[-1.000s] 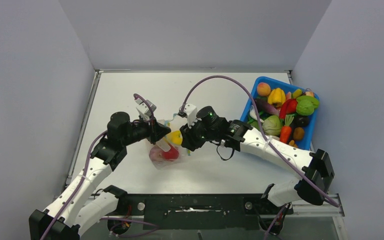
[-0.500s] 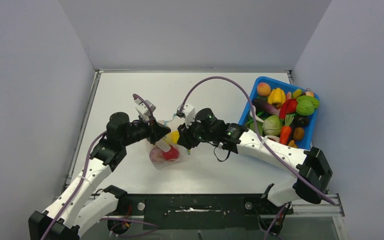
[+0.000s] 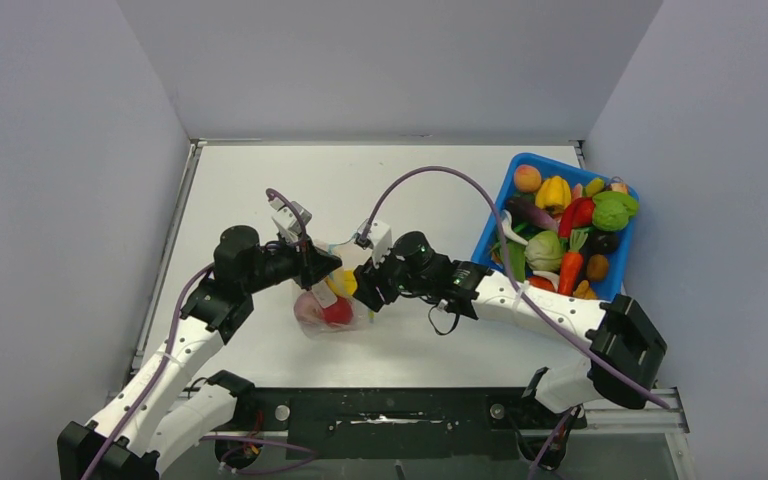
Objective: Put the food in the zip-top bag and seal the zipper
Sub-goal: Place the fake fruit in the zipper food storage bag, then pick up the fake fruit from the bin.
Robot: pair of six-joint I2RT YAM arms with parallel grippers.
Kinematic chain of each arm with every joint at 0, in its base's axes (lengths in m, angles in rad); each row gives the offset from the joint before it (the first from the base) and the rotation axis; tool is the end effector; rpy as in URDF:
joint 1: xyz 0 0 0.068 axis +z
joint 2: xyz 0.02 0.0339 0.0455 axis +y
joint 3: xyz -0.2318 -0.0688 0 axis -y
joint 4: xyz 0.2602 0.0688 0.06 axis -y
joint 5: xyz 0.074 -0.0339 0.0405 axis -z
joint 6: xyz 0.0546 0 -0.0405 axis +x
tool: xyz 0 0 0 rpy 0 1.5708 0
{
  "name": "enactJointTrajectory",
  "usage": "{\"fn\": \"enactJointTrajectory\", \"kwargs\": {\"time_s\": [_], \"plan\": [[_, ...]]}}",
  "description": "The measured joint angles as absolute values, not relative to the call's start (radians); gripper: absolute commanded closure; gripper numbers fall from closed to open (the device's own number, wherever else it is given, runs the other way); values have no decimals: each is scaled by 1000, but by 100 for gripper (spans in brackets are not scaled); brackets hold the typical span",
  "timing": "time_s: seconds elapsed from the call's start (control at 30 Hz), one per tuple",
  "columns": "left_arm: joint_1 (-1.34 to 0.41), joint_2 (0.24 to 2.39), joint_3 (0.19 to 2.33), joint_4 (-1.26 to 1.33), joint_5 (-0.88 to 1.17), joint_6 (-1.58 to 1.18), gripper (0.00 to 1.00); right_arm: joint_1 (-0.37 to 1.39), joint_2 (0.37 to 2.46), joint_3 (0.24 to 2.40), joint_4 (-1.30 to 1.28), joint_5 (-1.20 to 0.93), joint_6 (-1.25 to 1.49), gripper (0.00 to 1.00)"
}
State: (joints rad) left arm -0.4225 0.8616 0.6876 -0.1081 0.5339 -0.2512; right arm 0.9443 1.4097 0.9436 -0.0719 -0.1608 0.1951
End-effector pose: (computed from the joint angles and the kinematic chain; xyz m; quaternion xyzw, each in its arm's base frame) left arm 0.2184 -0.1286 0.2698 0.2238 0.7548 -0.3905 0.4771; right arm 0.1993 0.2903 0.2134 -0.3541 0.7922 0.3243 0.3768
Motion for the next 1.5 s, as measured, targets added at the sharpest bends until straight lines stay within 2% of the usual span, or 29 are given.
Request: {"fn": "enactJointTrajectory", "kwargs": {"time_s": [0.17, 0.63, 1.07, 1.27, 1.5], "plan": [[-422, 860, 688, -106, 533, -251, 100, 944, 1380, 971, -153, -90, 212, 35], [-422, 860, 688, -105, 532, -251, 100, 928, 1195, 1100, -341, 113, 333, 31], [-422, 860, 688, -104, 533, -251, 100, 644, 1076, 1067, -476, 449, 264, 31], [-422, 860, 688, -104, 533, -251, 100, 501, 1097, 1062, -489, 529, 192, 42], [-422, 853, 687, -104, 533, -251, 100, 336, 1197, 1076, -538, 511, 143, 57]]}}
